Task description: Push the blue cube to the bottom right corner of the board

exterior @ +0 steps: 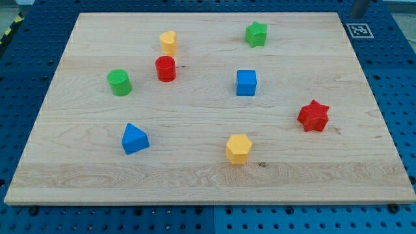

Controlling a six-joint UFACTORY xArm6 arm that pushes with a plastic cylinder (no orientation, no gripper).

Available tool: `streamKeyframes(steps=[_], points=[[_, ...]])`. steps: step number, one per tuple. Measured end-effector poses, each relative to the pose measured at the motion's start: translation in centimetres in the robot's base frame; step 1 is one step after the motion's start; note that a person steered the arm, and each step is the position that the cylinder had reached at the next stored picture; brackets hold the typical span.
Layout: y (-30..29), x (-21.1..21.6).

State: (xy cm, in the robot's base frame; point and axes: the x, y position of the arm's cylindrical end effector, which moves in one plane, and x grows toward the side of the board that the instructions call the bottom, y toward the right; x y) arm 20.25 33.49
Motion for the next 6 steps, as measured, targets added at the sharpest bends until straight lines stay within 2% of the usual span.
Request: streamKeyframes(steps=[1, 2, 3, 4, 5, 6], points=[[0.0, 0.4], [-4.8, 1.3], [-10.6, 4.7], [-13.0, 9.5], [-13.8, 10.3], [-19.1, 13.9]])
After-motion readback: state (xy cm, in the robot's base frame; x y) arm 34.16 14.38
